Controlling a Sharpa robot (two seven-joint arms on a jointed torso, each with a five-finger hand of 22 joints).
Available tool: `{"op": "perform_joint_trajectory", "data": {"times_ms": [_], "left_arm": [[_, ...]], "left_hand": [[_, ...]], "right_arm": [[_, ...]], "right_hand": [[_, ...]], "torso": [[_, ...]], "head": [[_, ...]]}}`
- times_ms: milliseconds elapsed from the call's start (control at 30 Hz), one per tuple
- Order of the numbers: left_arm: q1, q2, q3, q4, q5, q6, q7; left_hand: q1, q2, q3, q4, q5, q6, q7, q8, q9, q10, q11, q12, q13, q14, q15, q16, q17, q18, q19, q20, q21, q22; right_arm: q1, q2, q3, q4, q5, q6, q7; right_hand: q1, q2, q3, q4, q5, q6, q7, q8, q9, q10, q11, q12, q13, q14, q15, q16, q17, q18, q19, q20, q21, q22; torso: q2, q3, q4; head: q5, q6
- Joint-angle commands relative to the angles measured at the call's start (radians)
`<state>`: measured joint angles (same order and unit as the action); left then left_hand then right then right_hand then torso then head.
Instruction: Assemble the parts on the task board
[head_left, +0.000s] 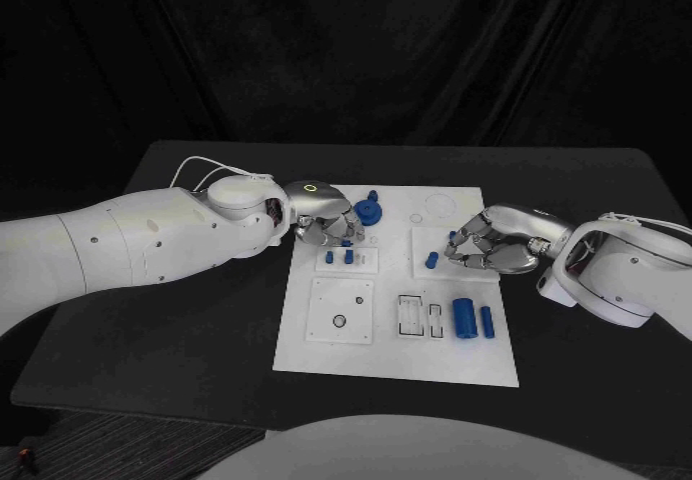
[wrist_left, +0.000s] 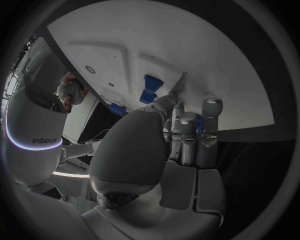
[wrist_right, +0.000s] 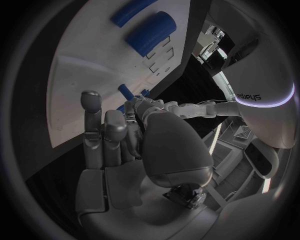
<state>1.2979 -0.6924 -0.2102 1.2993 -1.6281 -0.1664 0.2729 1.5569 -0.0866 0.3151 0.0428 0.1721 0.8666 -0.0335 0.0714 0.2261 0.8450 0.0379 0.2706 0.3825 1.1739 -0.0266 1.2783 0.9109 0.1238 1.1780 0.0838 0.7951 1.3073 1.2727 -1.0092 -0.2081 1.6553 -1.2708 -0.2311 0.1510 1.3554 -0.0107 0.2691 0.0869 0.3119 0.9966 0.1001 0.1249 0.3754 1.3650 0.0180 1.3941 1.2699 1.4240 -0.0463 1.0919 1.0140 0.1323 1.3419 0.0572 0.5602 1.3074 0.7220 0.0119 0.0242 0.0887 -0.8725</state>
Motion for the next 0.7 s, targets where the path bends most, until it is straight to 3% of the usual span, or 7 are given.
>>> {"op": "perform_joint_trajectory", "data": {"times_ms": [33,500,700], "left_arm": [[-0.006,0.005,-0.002,-0.001,-0.004,-0.022,0.020],[-0.007,0.010,-0.002,-0.004,-0.004,-0.035,0.029],[-0.007,0.010,-0.002,-0.007,-0.004,-0.043,0.030]], "left_hand": [[-0.003,0.005,-0.001,0.006,-0.005,0.002,0.005,0.004,0.001,-0.006,0.001,0.006,0.000,0.003,0.005,0.007,0.002,0.015,0.000,0.000,0.007,0.079],[-0.007,0.010,0.001,0.008,-0.004,0.007,0.011,0.004,0.001,-0.015,0.002,0.011,0.005,0.005,0.006,0.010,0.003,0.014,0.001,0.001,0.011,0.080],[-0.039,0.021,0.000,0.030,0.001,-0.014,0.031,-0.005,-0.005,-0.032,0.007,0.020,0.015,0.008,0.009,0.015,0.009,0.013,0.003,0.004,0.016,0.079]], "right_arm": [[-0.003,0.000,0.000,0.000,0.009,0.006,-0.019],[-0.003,0.002,0.000,-0.003,0.010,0.005,-0.021],[-0.003,0.004,0.000,-0.003,0.010,0.005,-0.022]], "right_hand": [[0.002,-0.002,0.003,-0.002,-0.004,-0.004,-0.002,0.000,0.002,-0.004,-0.002,-0.001,-0.001,0.002,-0.004,-0.004,-0.001,0.018,0.005,0.002,-0.006,0.060],[-0.003,0.006,0.005,0.004,-0.005,-0.005,-0.001,-0.001,0.002,-0.003,0.000,-0.001,0.000,0.003,-0.003,-0.002,0.001,0.018,0.005,0.002,-0.008,0.060],[-0.004,0.008,0.005,0.006,-0.005,-0.005,-0.001,-0.001,0.002,-0.003,0.000,-0.001,0.000,0.002,-0.003,-0.003,0.000,0.018,0.005,0.002,-0.009,0.060]], "torso": [[-0.001,0.0000,0.0010],[-0.001,0.0003,0.0005],[-0.001,0.0002,0.0006]], "head": [[-0.001,0.000],[-0.002,0.000],[-0.001,0.000]]}}
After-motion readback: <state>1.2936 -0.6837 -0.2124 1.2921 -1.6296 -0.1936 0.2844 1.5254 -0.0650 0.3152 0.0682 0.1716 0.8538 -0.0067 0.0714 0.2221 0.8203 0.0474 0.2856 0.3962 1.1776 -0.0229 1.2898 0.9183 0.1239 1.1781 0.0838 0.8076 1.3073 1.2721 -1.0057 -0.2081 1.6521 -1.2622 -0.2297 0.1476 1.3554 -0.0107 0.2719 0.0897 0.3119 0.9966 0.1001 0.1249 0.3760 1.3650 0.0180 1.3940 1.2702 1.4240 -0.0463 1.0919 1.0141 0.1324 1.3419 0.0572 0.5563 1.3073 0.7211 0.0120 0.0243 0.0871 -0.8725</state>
